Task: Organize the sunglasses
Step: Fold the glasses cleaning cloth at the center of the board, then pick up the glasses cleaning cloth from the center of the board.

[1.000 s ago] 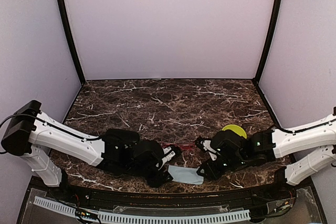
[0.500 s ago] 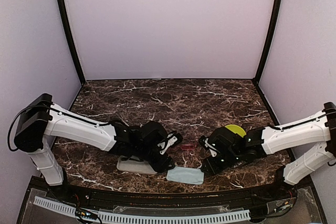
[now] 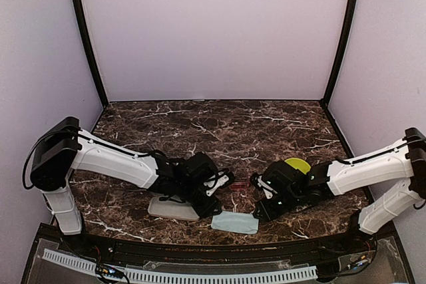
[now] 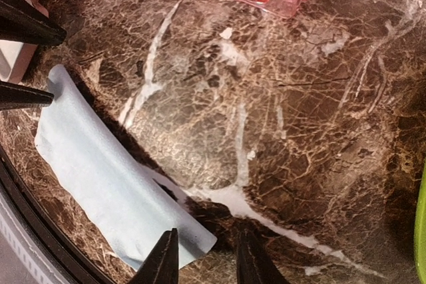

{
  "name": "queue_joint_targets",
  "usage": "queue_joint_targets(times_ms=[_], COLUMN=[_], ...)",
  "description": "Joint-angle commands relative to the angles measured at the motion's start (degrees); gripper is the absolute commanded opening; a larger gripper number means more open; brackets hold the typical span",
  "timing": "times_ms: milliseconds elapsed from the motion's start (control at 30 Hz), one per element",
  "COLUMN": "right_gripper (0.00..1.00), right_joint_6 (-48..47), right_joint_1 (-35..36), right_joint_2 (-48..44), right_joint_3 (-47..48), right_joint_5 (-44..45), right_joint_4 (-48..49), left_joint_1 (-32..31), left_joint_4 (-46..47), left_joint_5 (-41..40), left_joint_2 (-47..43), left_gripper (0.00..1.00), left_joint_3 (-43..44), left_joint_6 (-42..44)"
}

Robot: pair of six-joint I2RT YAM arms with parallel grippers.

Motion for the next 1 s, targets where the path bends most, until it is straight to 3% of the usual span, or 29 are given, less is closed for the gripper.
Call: queue_joint_targets(times_ms=[0, 333, 667, 967], right_gripper=[0.3, 0.25, 0.21, 0.17], right_joint_6=[-0.4, -0.14, -0.18, -0.31], right_joint_1=[-0.41, -0.41, -0.41, -0.41], right_joint_2=[1.27, 1.92, 2.49, 2.61], right_joint_3=[-0.77, -1.51, -1.59, -1.7], right_joint_5=[-0.57, -0.57, -0.33, -0.2], right_joint_4=[2.16, 2.76, 2.25, 1.81], left_joint_1=[0.33, 0.22, 0.22, 0.22], left_joint_4=[-1.95, -1.53, -0.85, -0.89], left_joint_5=[0.49, 1.89, 0.82, 1.04], left_joint_2=[0.54, 1.58, 2.59, 2.8], left_gripper=[0.4, 0.33, 0.4, 0.27], left_joint_3=[1.43, 0.86, 1.45, 1.3], left_joint_6=[1.44, 1.44, 1.62, 1.32])
